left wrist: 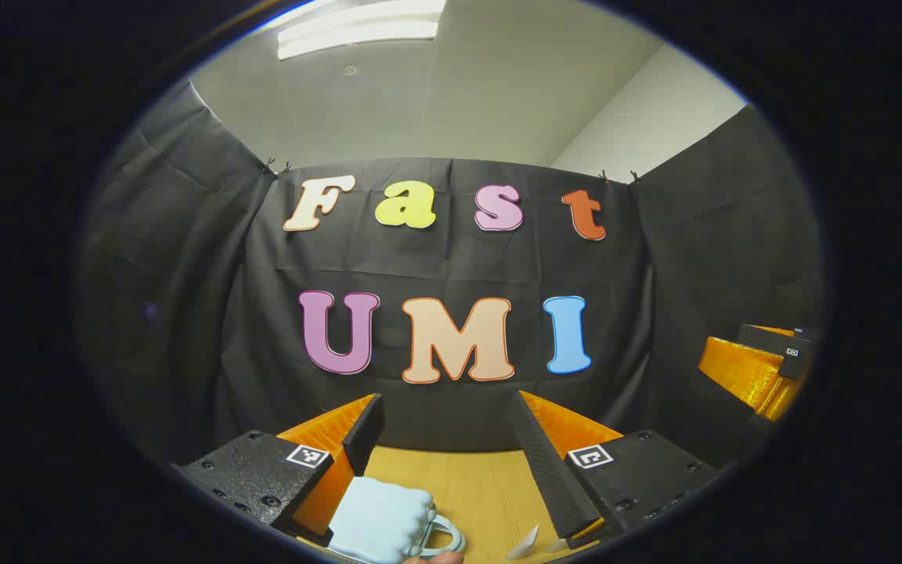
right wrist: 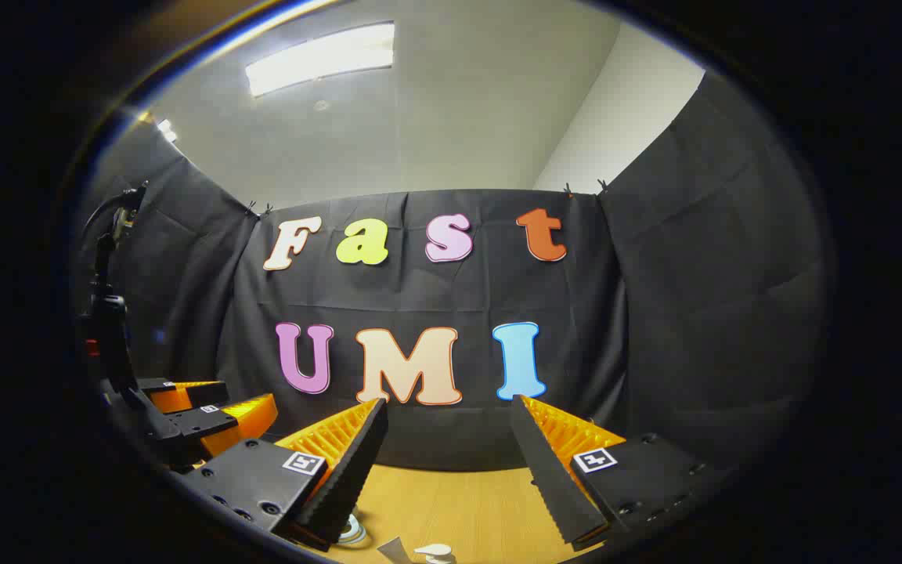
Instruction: First open the suitcase, pack the skin care products into it, and then close the suitcase.
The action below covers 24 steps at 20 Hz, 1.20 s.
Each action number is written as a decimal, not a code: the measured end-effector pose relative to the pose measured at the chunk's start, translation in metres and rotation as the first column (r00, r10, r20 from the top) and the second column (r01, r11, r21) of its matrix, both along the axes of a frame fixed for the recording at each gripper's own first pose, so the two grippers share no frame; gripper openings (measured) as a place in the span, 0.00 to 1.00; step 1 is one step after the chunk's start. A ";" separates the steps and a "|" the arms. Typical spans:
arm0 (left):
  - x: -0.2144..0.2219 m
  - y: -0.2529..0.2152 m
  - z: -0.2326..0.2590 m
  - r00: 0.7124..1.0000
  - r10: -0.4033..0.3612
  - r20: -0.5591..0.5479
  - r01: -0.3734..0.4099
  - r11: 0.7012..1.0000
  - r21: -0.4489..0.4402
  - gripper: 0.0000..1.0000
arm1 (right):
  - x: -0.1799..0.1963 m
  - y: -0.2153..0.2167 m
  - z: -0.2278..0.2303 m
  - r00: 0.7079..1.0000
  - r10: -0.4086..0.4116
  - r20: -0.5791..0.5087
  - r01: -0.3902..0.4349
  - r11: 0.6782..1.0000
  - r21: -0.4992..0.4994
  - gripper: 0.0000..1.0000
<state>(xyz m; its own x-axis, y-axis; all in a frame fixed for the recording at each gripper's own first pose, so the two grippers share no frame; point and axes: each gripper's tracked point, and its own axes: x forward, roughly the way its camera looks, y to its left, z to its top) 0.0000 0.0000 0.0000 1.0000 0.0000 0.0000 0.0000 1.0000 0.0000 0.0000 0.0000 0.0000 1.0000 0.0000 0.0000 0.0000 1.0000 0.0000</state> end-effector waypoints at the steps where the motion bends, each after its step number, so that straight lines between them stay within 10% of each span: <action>1: 0.000 0.001 -0.001 1.000 0.003 -0.002 -0.003 1.000 0.002 0.94 | 0.000 0.001 -0.001 1.000 0.006 -0.001 -0.006 1.000 -0.006 0.99; 14: -0.001 0.016 -0.041 0.994 0.045 -0.095 -0.038 0.996 0.077 0.95 | 0.006 0.023 -0.040 0.988 0.138 -0.074 -0.137 0.990 0.010 0.99; 24: 0.023 0.013 -0.141 0.952 -0.033 -0.305 0.046 0.998 0.036 0.96 | 0.022 0.014 -0.071 0.990 0.016 -0.137 -0.019 1.000 -0.017 0.99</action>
